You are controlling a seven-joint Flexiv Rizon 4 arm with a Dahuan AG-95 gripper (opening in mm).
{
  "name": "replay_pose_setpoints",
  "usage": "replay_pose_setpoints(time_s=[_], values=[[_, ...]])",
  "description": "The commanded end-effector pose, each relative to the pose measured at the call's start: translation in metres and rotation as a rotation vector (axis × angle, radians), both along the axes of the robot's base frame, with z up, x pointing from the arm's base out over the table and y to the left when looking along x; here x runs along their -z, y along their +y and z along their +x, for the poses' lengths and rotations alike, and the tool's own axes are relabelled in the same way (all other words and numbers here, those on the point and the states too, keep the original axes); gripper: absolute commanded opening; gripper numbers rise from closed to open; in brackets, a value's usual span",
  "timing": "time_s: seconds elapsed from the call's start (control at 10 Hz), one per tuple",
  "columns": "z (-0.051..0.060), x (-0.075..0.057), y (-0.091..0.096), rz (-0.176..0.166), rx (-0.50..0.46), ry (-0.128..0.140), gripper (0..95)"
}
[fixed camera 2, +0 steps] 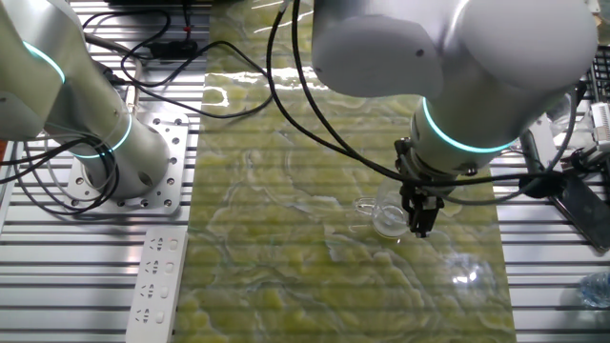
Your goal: Pick up the cup
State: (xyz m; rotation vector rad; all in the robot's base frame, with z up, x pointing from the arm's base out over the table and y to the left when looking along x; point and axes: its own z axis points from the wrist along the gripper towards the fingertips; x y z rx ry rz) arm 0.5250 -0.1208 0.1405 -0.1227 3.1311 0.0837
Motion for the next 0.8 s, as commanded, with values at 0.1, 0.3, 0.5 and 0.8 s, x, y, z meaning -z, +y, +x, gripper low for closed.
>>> replay_pose_setpoints(time_s=[0.1, 0.3, 0.5, 0.8], values=[[0.0004, 0.0008, 0.0002, -0.001, -0.011, -0.002, 95.0], [0.0032, 0.0032, 0.0006, 0.002, -0.030, -0.003, 95.0], [0.0026, 0.0053, -0.0003, 0.001, -0.042, -0.003, 95.0], [0.0024, 0.0080, -0.0010, 0.018, -0.055, -0.008, 95.0]])
